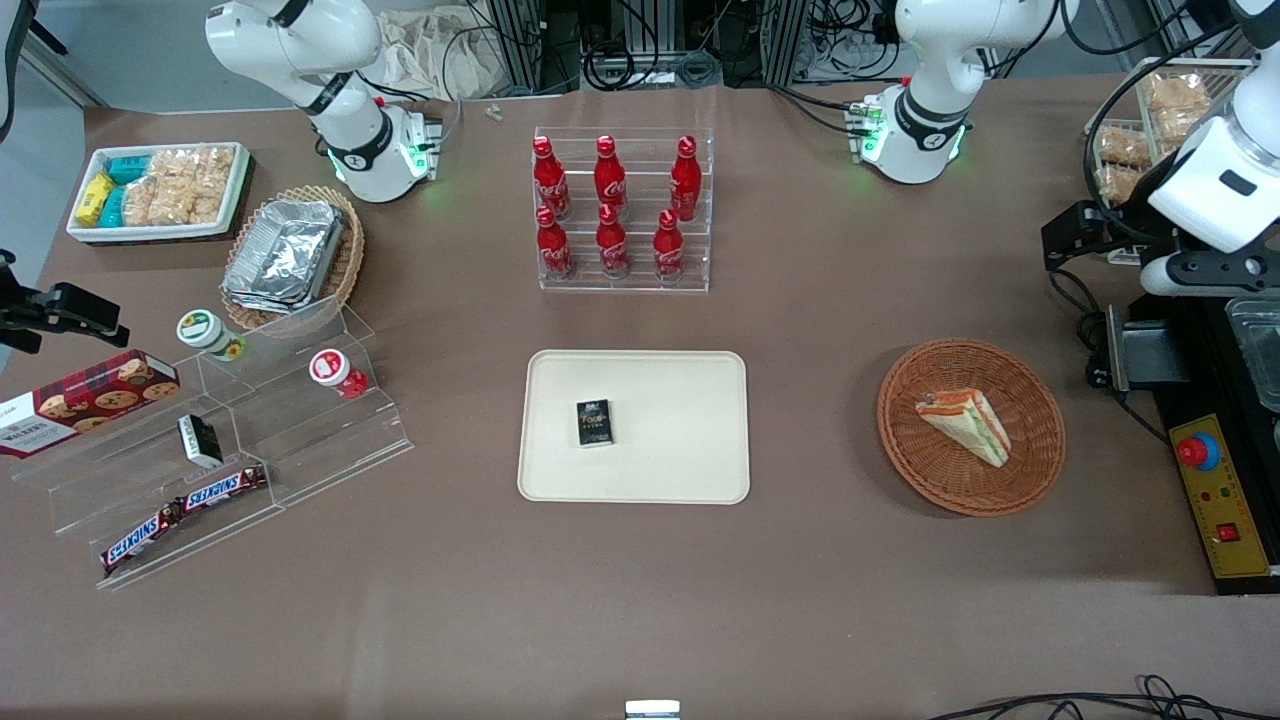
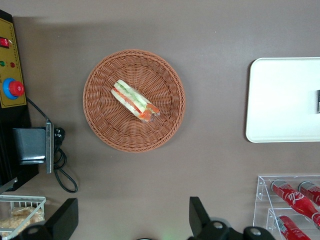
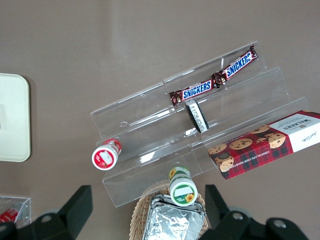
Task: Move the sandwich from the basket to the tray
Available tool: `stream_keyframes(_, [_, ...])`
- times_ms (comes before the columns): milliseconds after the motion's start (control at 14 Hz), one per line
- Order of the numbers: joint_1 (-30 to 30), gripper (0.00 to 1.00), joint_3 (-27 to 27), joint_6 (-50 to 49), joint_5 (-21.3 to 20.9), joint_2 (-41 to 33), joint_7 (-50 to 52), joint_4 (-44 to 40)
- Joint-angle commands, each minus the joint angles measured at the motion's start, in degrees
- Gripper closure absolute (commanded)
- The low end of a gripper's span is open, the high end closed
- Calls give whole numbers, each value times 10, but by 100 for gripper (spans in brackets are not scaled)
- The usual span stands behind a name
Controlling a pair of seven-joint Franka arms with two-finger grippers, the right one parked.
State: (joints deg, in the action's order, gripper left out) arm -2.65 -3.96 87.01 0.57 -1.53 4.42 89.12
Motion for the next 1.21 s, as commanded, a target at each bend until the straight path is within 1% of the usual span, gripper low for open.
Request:
stream_keyframes(0, [-2,0,1,-17,1,4,12,-14])
stream_keyframes(71, [-2,0,1,-17,-7,3,21,-12])
stream_keyframes(286, [-2,0,2,-21,0,4,23,-18])
stream_keyframes(429, [-2,0,2,-23,-7,4,25,-12])
stream_keyframes(571, [0,0,3,-25,0,1,31,-8])
stream_keyframes(1000, [6,0,6,-17,1,-4,75,19])
stream_keyframes(1143, [6,0,7,5,-1,-6,100,42])
